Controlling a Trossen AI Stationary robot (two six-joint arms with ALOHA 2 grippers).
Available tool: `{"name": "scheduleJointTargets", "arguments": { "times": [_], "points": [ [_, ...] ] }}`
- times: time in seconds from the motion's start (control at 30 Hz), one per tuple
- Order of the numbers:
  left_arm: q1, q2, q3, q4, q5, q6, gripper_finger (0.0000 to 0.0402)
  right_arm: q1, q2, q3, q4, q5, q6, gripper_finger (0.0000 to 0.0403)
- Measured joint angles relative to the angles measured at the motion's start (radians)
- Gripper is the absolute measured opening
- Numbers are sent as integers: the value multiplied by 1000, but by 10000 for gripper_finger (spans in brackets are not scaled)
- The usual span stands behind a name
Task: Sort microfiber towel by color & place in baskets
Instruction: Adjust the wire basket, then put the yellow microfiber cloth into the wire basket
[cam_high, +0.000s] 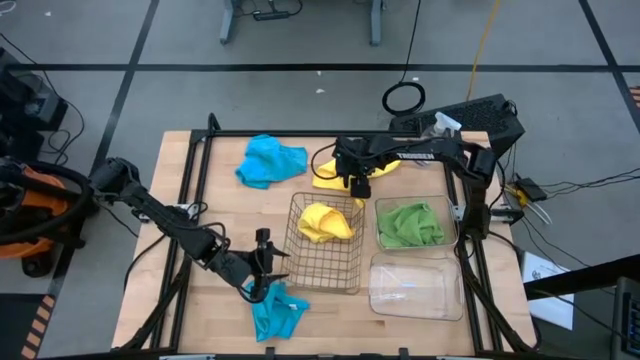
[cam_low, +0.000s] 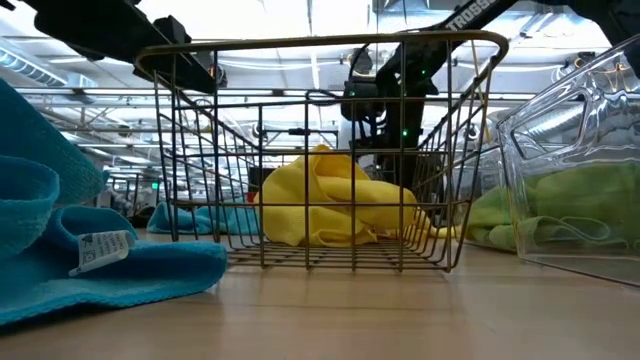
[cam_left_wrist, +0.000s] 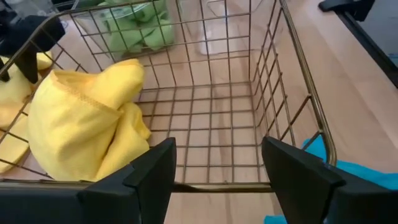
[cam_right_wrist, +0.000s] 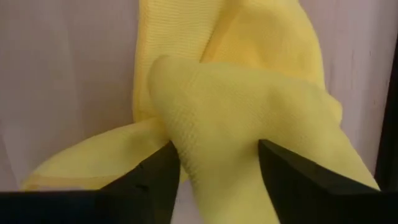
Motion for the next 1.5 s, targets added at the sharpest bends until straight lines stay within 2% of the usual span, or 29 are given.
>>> {"name": "scheduleJointTargets", "arguments": {
  "times": [0.1, 0.3, 0.33, 0.47, 0.63, 0.93, 1.1, 1.27, 1.37, 1.5],
  "points": [
    [-9, 0, 0, 1, 0, 18, 244, -13, 16, 0, -2, 0, 0, 153],
    [-20, 0, 0, 10, 0, 59, 244, -27, 26, 0, -8, -44, 26, 25],
    [-20, 0, 0, 10, 0, 64, 244, -27, 26, 0, -7, -45, 27, 13],
    [-19, 0, 0, 15, -5, 88, 244, -26, 17, 2, -16, -45, 50, 12],
    [-2, 0, 0, 72, -72, 147, 244, -27, -38, 5, -50, -39, 80, 4],
    [111, 0, 0, 218, -102, 235, 244, 26, -293, 6, -108, 2, 190, 1],
    [200, -1, 0, 286, -117, 271, 244, 128, -458, 7, -105, 23, 221, 1],
    [263, 0, 0, 393, -99, 343, 244, 288, -590, 7, -100, 179, 267, 1],
    [282, 0, 0, 484, -71, 402, 244, 399, -638, 7, -69, 242, 269, 0],
    [303, 0, 1, 635, -11, 460, 244, 538, -655, 7, 3, 245, 271, 0]
  ]
}}
